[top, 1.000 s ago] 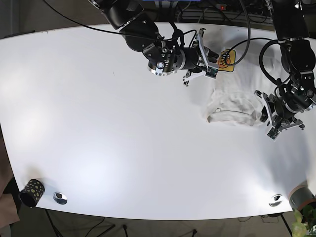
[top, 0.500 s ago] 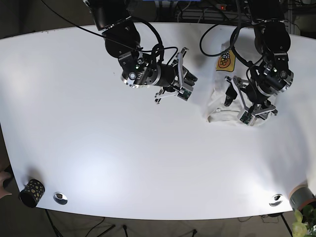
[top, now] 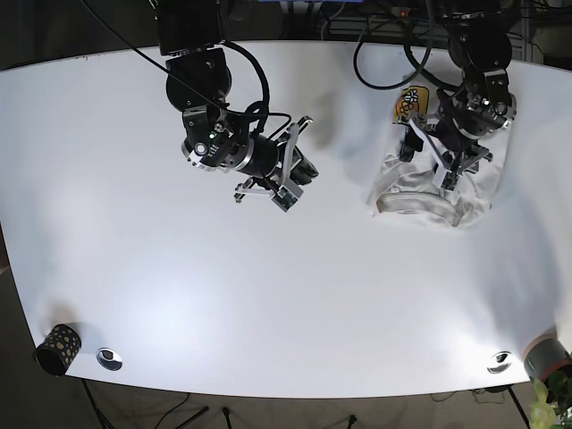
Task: Fold the T-shirt properly
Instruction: 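Carry the folded white shirt with the left gripper off the table edge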
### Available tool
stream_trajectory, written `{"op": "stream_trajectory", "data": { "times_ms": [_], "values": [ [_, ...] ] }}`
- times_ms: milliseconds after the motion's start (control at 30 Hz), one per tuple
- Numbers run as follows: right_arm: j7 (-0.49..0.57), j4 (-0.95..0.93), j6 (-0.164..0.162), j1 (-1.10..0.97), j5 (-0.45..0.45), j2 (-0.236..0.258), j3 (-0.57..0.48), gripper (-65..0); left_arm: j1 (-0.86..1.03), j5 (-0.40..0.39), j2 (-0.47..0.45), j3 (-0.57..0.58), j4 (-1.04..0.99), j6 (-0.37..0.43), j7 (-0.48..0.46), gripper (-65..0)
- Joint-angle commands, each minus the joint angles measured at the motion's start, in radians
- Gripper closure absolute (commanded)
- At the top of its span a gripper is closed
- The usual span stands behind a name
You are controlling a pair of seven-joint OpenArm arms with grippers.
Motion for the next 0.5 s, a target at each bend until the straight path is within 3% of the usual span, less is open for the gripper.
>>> {"op": "stream_trajectory", "data": {
  "times_ms": [0,467],
  "values": [
    [0.022,0.018,0.006,0.027,0.014,-0.004,0.006,-6.3,-0.001,0.012,-0.026,-0.017,-0.044,0.005,0.008,-40.0],
    [0.022,0.04,0.006,0.024,0.014,-0.004,0.008,-6.2,-0.104,0.01,-0.296,-0.088,-0.423,0.002,-0.011,-39.9]
  ]
}}
